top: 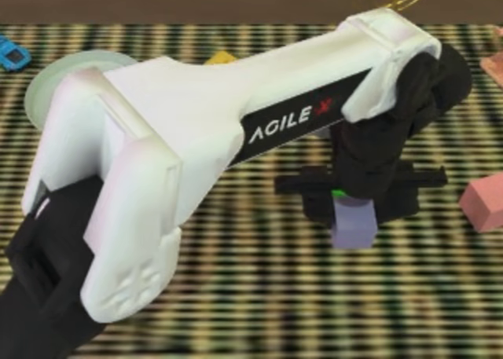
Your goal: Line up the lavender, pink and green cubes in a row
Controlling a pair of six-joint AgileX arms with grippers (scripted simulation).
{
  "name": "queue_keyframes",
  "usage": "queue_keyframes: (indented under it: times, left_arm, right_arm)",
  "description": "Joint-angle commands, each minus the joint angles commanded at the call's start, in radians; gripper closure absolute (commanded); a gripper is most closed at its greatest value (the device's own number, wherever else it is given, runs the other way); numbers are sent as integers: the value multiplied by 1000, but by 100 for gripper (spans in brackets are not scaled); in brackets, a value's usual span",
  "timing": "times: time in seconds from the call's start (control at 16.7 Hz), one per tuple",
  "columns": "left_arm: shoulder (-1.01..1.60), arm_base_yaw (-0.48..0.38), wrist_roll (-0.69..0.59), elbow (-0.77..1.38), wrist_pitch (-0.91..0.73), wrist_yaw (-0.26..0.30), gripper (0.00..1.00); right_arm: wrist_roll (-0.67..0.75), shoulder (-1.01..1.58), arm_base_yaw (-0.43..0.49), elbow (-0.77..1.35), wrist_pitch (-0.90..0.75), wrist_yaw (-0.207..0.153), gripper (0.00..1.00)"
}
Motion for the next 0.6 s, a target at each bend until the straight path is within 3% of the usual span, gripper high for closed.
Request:
queue_keyframes:
  times: [0.24, 0.6]
  left_arm:
    - [1, 2, 3, -41, 44, 1, 100]
    - [33, -2, -2, -209, 244, 1, 100]
  right_arm:
    - [0, 0, 0, 0, 0, 0, 0]
    - [0, 0, 0, 0, 0, 0, 0]
